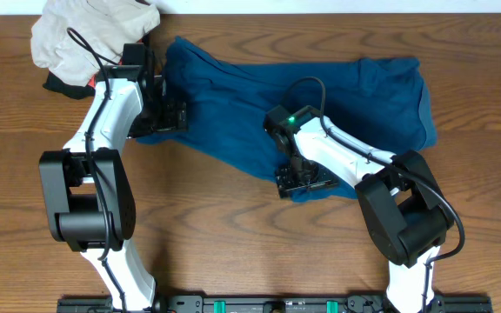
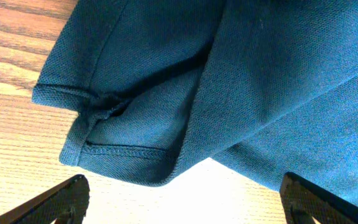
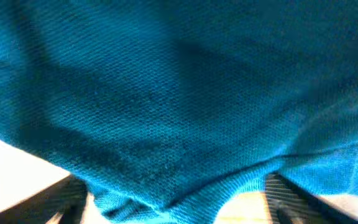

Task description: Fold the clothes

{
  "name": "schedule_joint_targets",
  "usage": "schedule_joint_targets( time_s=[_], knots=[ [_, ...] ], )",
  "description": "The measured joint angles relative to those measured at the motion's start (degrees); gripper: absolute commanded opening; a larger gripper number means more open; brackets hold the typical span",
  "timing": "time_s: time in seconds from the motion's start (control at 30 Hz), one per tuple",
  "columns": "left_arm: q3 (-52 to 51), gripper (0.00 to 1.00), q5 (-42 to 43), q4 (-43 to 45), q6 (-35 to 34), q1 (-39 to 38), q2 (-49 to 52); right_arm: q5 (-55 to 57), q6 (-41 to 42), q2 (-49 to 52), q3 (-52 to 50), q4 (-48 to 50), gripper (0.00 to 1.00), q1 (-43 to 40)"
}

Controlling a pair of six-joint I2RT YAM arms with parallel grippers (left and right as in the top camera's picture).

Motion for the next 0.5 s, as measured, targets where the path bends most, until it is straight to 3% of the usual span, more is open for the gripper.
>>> schedule_joint_targets(
  time_s=[0.1,0.13,0.5],
  knots=[
    [0.0,0.98,0.0,0.0,0.0,0.0,0.0,0.2,0.1,0.0,-0.1,-0.4,0.34,0.0],
    [0.0,0.98,0.0,0.0,0.0,0.0,0.0,0.3,0.2,0.0,-0.1,-0.7,0.3,0.0],
    [0.0,0.97,0.0,0.0,0.0,0.0,0.0,7.6,4.4,-0.2,0.0,-12.8,0.12,0.0]
  ],
)
